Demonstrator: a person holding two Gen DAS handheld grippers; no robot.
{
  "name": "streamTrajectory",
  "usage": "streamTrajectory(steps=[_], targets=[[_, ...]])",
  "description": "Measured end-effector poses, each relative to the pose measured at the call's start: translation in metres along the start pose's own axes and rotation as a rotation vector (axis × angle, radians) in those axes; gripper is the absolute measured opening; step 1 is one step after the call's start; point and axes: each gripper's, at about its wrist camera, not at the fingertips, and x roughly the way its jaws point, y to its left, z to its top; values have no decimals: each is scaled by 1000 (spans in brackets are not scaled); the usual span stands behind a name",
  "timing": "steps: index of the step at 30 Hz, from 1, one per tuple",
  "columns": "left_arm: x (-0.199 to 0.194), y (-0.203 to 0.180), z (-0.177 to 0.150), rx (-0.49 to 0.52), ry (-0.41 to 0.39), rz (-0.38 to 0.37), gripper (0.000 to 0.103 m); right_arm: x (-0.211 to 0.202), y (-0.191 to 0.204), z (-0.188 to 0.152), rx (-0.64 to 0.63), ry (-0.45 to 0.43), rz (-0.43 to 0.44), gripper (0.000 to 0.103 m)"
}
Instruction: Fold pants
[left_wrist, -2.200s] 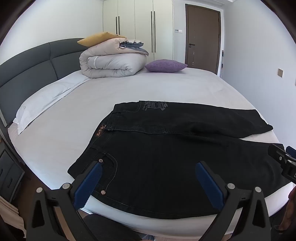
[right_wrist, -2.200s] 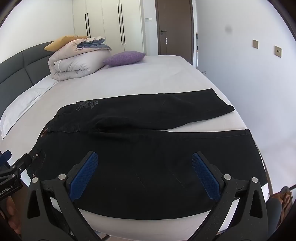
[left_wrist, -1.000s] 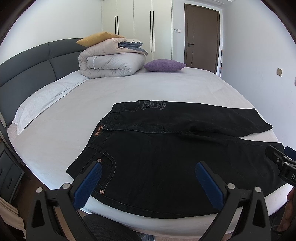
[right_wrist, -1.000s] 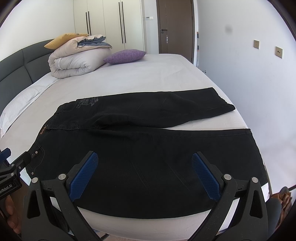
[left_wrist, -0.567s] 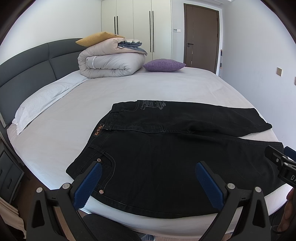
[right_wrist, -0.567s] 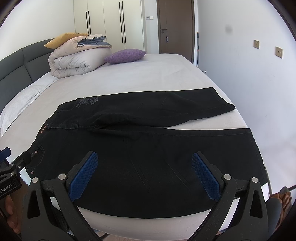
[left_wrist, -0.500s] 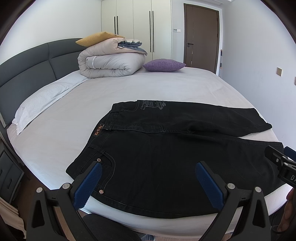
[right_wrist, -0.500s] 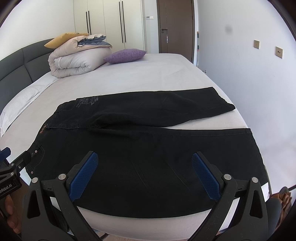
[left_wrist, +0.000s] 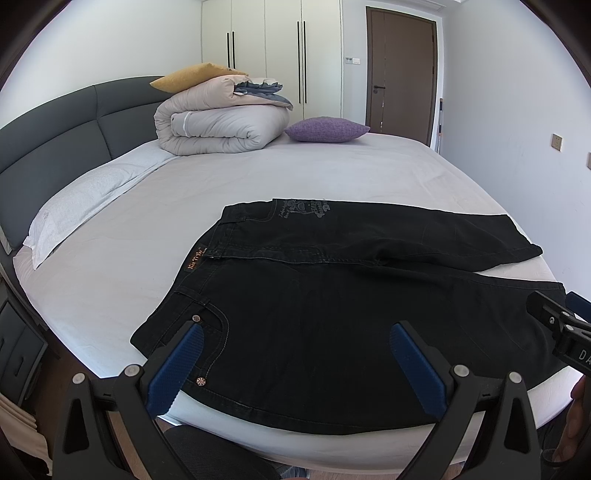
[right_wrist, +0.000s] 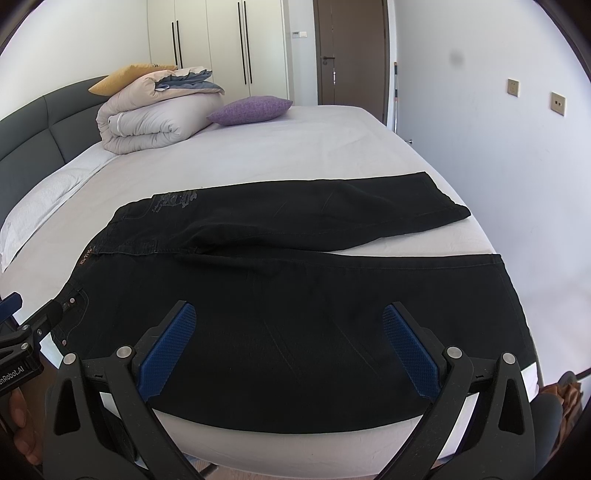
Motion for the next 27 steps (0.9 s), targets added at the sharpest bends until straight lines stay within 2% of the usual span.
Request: streamTrajectory(steps=[27], targets=[[0, 0, -1, 0, 2, 1, 103, 3, 4, -7, 1, 8, 0, 103]])
